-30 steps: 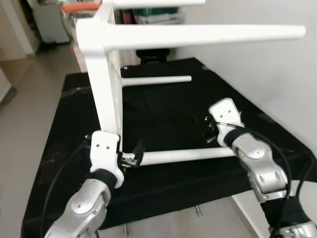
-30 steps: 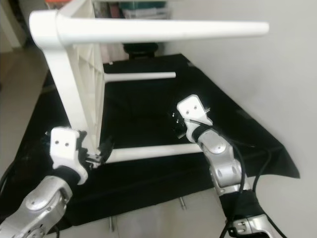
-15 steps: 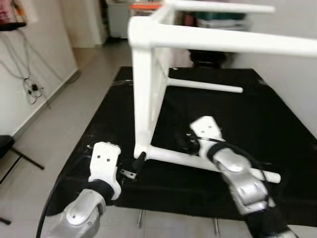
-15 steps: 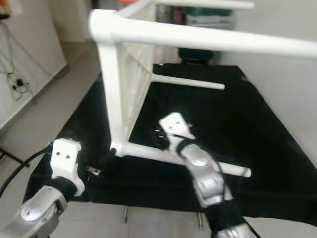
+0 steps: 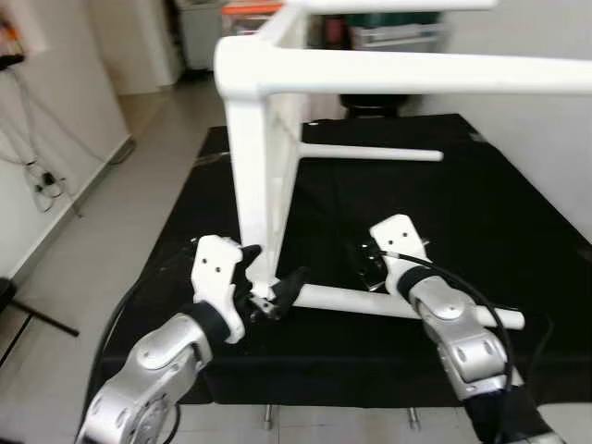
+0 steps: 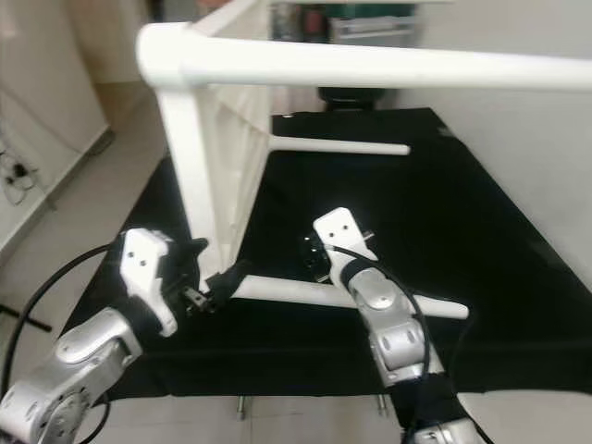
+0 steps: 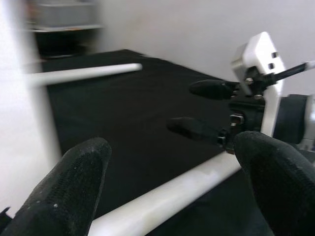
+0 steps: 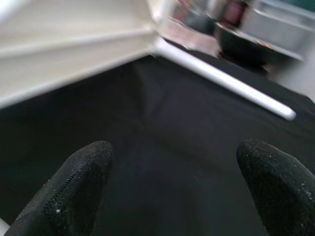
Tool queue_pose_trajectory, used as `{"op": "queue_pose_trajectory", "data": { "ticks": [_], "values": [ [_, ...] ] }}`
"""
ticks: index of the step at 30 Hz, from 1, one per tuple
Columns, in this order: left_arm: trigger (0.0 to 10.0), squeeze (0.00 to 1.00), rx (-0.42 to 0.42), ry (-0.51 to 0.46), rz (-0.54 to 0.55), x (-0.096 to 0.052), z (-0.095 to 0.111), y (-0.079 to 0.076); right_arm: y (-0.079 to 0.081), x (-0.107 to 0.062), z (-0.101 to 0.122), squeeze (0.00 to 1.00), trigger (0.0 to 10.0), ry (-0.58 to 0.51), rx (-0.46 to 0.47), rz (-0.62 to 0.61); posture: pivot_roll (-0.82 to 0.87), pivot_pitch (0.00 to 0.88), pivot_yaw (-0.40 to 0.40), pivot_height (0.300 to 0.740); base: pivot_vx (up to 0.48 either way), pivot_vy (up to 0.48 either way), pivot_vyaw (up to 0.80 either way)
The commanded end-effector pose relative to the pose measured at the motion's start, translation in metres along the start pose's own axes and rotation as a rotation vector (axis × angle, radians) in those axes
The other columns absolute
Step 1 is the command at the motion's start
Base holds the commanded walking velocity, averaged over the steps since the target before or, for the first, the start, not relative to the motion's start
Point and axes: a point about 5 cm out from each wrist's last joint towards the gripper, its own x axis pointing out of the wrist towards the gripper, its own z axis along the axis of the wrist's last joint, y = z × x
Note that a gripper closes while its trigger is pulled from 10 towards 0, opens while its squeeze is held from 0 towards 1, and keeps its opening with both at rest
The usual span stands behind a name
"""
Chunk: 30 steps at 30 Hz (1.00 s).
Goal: Building children table
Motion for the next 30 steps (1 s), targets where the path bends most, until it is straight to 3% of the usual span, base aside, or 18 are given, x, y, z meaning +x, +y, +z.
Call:
{"op": "queue_pose_trajectory", "data": {
  "ticks": [1,5,7,9,13,15,16,21,24,30],
  "values": [
    [10.0,0.00,-0.015,0.003,-0.015,0.003,-0.002,0.001,0.004,-0.001,0.002,0.00,10.0,-0.008,0.002,0.013,-0.01,0.009,-0.005,0.740,0.000,0.000,-0.80],
    [10.0,0.00,-0.035,-0.020,-0.067,0.018,0.001,-0.007,0.009,0.003,0.008,0.00,10.0,-0.049,-0.015,0.023,-0.01,0.011,-0.013,0.740,0.000,0.000,-0.80],
    [10.0,0.00,-0.035,-0.020,-0.067,0.018,0.001,-0.007,0.009,0.003,0.008,0.00,10.0,-0.049,-0.015,0.023,-0.01,0.011,-0.013,0.740,0.000,0.000,-0.80],
    [10.0,0.00,-0.040,-0.039,-0.066,0.027,0.002,-0.010,0.013,0.007,0.017,0.00,10.0,-0.082,-0.041,0.038,-0.02,0.014,-0.028,0.740,0.000,0.000,0.00],
    [10.0,0.00,-0.047,-0.033,-0.031,0.033,-0.003,-0.007,0.016,0.009,0.020,0.00,10.0,-0.094,-0.043,0.052,-0.04,0.021,-0.033,0.740,0.000,0.000,0.00],
    [10.0,0.00,-0.039,-0.012,0.005,0.033,-0.008,-0.002,0.020,0.009,0.020,0.00,10.0,-0.099,-0.033,0.059,-0.04,0.021,-0.032,0.740,0.000,0.000,0.00],
    [10.0,0.00,-0.044,0.009,0.054,0.031,-0.015,0.005,0.029,0.008,0.017,0.00,10.0,-0.101,-0.020,0.071,-0.05,0.023,-0.026,0.740,0.000,0.000,0.00],
    [10.0,0.00,-0.007,0.047,0.104,0.024,-0.026,0.015,0.045,0.007,0.007,0.00,10.0,-0.080,0.051,0.077,-0.04,0.022,-0.022,0.740,0.000,0.000,0.00],
    [10.0,0.00,-0.023,0.023,0.193,0.016,-0.029,0.026,0.043,0.010,0.007,0.00,10.0,-0.071,0.105,0.065,-0.04,0.026,-0.018,0.740,0.000,0.000,0.00],
    [10.0,0.00,-0.007,0.018,0.181,0.019,-0.029,0.023,0.045,0.011,0.008,0.00,10.0,-0.082,0.086,0.076,-0.03,0.025,-0.017,0.740,0.000,-0.392,0.00]
  ]
}}
